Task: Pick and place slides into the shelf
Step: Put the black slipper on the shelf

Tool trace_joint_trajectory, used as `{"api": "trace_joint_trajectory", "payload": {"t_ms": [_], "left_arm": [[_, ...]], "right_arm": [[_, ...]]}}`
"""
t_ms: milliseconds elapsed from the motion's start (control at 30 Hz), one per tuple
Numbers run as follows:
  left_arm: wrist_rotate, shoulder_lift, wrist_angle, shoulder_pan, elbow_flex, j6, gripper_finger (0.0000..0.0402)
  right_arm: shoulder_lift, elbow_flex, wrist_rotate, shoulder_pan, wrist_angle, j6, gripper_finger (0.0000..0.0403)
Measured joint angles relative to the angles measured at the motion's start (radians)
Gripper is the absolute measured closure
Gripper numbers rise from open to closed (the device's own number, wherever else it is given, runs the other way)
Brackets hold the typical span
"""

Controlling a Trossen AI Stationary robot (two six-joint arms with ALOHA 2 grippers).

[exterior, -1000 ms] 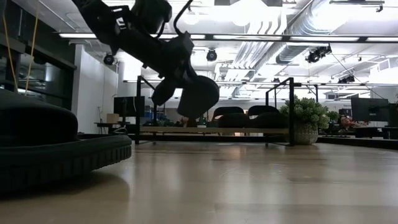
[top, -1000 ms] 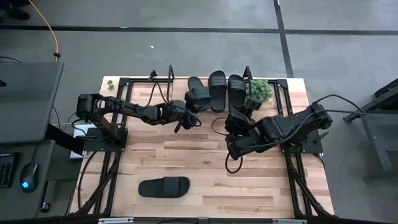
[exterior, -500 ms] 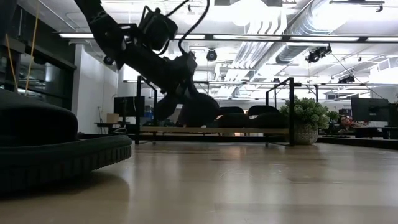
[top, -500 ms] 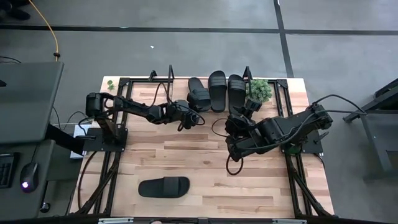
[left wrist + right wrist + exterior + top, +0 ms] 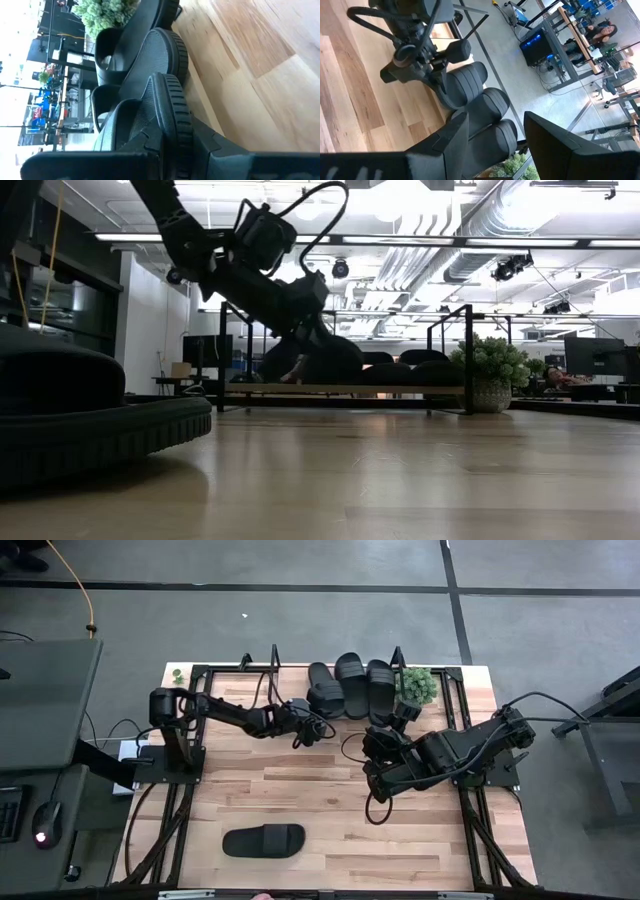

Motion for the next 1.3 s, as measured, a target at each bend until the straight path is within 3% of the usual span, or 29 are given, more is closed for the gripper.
{"api": "trace_joint_trajectory", "payload": {"t_ms": [800,1300], "left_arm": [[-0.014,0.008,-0.104,-0.014,0.010,-0.055,0.0357],[-0.050,0.008,-0.152,-0.016,0.010,-0.160,0.0225]], "right_arm": [[0.000,0.000,0.000,0.000,0.000,0.012,0.0220],[0.000,0.000,0.000,0.000,-0.001,0.019,0.0220]]}}
